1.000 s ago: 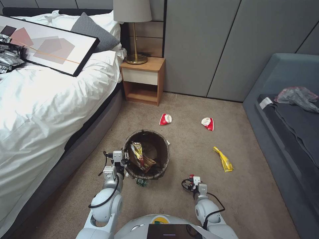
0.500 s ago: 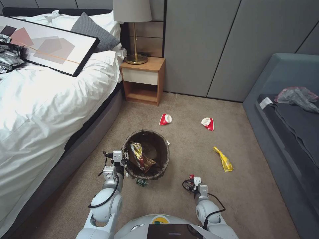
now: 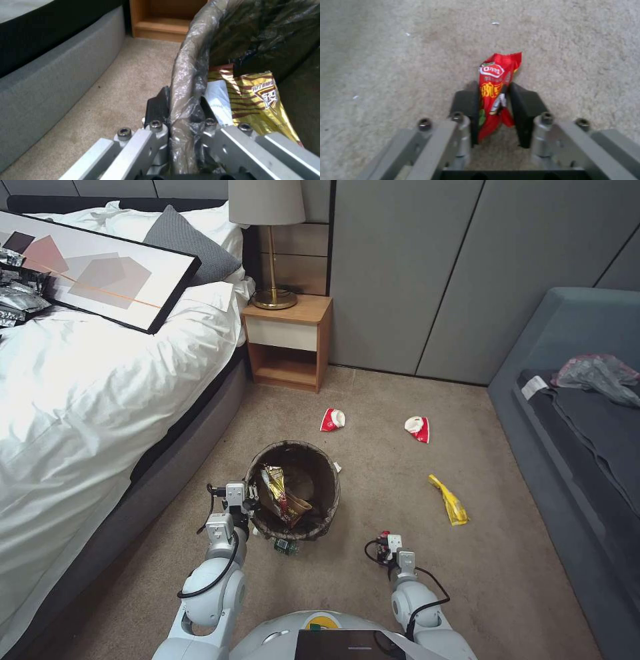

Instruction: Pick up the trash bin, then pick up the garbage from the floor and place it into the trash bin.

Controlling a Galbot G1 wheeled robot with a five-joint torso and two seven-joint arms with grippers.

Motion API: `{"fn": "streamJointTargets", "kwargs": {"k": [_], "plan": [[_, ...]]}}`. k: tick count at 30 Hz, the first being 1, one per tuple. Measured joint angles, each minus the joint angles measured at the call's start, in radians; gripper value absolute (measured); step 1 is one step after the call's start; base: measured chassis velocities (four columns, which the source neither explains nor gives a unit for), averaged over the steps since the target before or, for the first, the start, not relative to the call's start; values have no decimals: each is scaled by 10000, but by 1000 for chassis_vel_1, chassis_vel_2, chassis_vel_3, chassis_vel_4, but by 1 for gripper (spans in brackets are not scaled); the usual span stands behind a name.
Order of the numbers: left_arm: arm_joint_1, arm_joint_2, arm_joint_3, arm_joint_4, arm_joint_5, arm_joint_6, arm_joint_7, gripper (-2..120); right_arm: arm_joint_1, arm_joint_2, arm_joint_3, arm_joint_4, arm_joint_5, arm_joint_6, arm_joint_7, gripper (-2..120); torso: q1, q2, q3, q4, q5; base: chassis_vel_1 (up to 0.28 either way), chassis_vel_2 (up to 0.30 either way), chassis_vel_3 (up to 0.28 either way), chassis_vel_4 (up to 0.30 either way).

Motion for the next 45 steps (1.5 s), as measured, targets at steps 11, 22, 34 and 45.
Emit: {"fn": "streamJointTargets", "kwargs": {"k": [11,22,34,45], "plan": [[0,-1,-8,-12,-16,-1,0,5,32,6,58,-227,-107,351,-139,0,0,0,0,-3,-8,0,0,0,0],[-7,3,1,-47,-29,0,1,5,-23,-13,121,-241,-430,813,-222,0,0,-1,1,-5,-7,0,0,0,0],[-4,9,15,-13,-40,4,3,5,-466,60,168,1109,-1271,3084,-306,0,0,-1,1,-3,-1,0,0,0,0],[16,87,164,95,-36,56,7,5,-880,-123,148,5110,-734,7364,-4731,0,0,-1,1,-3,-4,0,0,0,0]]}}
